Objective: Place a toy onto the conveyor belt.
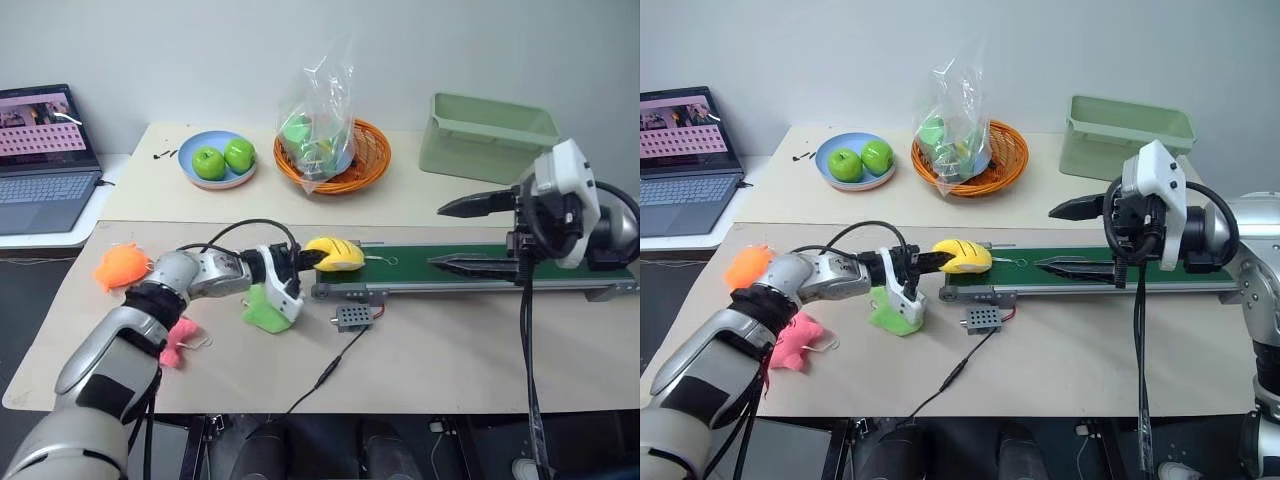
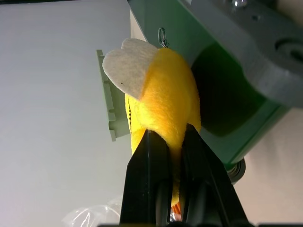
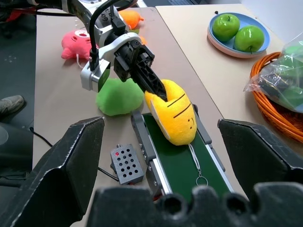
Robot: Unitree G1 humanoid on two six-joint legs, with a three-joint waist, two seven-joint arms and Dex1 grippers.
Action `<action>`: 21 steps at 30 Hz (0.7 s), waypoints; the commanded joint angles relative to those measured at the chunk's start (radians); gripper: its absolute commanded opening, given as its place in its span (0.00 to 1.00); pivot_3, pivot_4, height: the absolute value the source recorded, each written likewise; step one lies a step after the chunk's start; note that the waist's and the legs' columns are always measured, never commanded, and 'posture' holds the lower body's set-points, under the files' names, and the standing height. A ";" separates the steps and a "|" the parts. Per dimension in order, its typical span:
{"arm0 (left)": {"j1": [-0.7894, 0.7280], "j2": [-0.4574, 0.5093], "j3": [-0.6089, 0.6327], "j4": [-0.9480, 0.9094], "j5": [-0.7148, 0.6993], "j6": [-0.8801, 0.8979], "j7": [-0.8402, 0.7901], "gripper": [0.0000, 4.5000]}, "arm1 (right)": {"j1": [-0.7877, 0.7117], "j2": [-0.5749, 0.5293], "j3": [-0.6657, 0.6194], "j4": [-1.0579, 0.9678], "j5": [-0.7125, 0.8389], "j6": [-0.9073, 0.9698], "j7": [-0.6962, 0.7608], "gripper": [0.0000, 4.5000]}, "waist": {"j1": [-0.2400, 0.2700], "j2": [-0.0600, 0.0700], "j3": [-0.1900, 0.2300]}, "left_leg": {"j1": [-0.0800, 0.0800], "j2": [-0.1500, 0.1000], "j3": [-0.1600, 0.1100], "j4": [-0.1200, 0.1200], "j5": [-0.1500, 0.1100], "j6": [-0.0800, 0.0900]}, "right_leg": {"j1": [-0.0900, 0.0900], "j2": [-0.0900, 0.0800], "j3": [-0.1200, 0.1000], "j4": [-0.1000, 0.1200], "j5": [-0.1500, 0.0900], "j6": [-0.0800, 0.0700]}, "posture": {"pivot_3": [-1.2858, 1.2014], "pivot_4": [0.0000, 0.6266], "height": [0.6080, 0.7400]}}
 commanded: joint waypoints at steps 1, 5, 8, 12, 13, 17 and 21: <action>-0.022 -0.001 -0.007 0.024 -0.009 -0.019 0.017 0.08 | -0.019 0.000 -0.024 -0.014 0.026 -0.008 -0.012 1.00 | 0.000 0.000 0.000 | 0.000 0.000 0.000 0.000 0.000 0.000 | 0.000 0.000 0.000 0.000 0.000 0.000 | 0.52 0.24 1.00; -0.022 -0.008 0.004 0.048 -0.043 -0.042 0.008 0.37 | -0.012 -0.005 -0.026 -0.008 0.020 -0.012 -0.012 1.00 | 0.000 0.000 0.000 | 0.000 0.000 0.000 0.000 0.000 0.000 | 0.000 0.000 0.000 0.001 0.000 0.000 | 0.52 0.24 1.00; -0.027 -0.014 0.019 0.058 -0.077 -0.053 -0.009 0.62 | -0.021 -0.006 -0.019 0.011 0.006 -0.021 -0.013 1.00 | 0.000 0.000 0.000 | 0.000 0.000 0.000 0.000 0.000 0.000 | 0.000 0.000 0.000 0.001 0.000 0.000 | 0.52 0.24 1.00; -0.027 -0.009 0.027 0.044 -0.112 -0.064 -0.038 0.95 | -0.030 -0.006 -0.010 0.024 -0.004 -0.030 -0.014 1.00 | 0.000 0.000 0.000 | -0.001 0.000 0.000 0.001 0.000 0.000 | 0.000 0.000 0.000 0.001 0.000 0.000 | 0.52 0.24 1.00; -0.027 -0.006 0.030 0.039 -0.122 -0.066 -0.048 0.99 | -0.032 -0.006 -0.009 0.025 -0.004 -0.030 -0.014 1.00 | 0.000 0.000 0.000 | -0.001 0.000 0.000 0.001 0.000 0.000 | 0.000 0.000 0.000 0.001 0.000 0.000 | 0.52 0.24 1.00; -0.014 0.016 0.080 0.019 -0.268 -0.059 -0.186 0.99 | -0.040 -0.005 -0.003 0.032 -0.005 -0.032 -0.014 1.00 | -0.002 0.000 0.000 | -0.001 0.000 0.000 0.001 0.000 0.000 | 0.000 0.000 0.000 0.001 0.000 0.000 | 0.52 0.24 1.00; 0.088 0.011 0.174 -0.129 -0.815 0.184 -0.657 0.99 | -0.041 -0.012 -0.002 0.052 -0.009 -0.039 0.000 1.00 | -0.005 0.000 0.000 | -0.001 0.000 0.000 0.001 0.000 0.000 | -0.001 0.000 0.000 0.002 0.000 0.000 | 0.52 0.24 1.00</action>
